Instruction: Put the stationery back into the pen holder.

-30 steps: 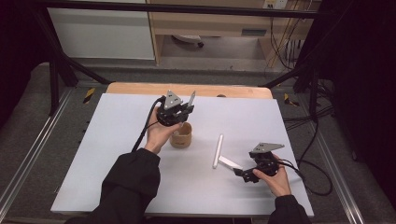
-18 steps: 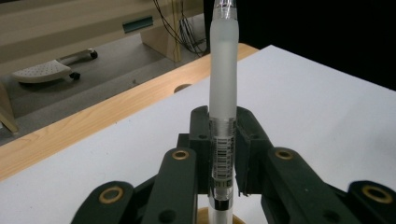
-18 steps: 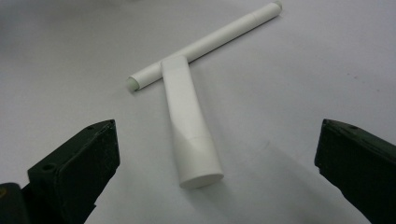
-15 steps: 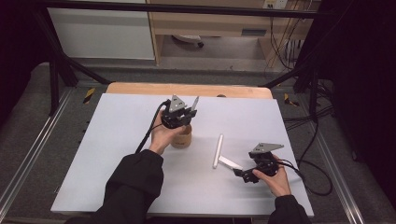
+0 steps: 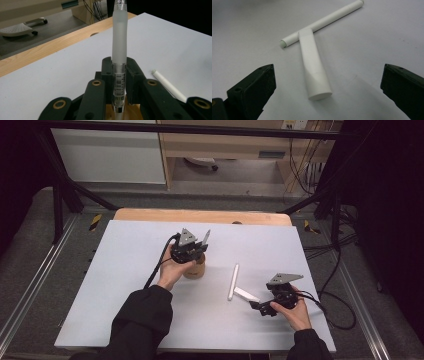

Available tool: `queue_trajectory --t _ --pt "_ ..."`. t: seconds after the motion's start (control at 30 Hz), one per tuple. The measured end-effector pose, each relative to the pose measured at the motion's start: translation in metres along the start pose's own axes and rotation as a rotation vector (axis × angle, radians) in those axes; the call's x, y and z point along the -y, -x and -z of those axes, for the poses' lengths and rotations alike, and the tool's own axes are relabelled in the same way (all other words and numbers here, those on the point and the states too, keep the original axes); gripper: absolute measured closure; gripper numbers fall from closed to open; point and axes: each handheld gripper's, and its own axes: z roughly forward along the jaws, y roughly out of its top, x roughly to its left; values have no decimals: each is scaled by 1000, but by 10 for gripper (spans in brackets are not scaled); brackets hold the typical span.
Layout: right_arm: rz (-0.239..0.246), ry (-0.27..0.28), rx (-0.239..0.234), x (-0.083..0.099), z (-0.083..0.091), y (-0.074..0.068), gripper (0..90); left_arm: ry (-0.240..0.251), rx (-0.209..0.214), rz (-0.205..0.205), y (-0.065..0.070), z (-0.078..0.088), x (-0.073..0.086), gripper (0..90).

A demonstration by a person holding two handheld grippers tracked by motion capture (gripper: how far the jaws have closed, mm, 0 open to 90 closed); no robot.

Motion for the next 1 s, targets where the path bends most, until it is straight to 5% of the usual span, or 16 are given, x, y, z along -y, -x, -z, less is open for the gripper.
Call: queue_trajectory --t 0.27,0.6,1.0 --pt "1 -1 0 0 -1 0 7 -37 -11 -33 0 2 2 783" --pt "2 -5 0 0 -1 0 7 -66 -8 -19 -5 4 8 744" --pt "-2 5 -2 0 0 -1 6 -99 2 17 -8 29 0 438"
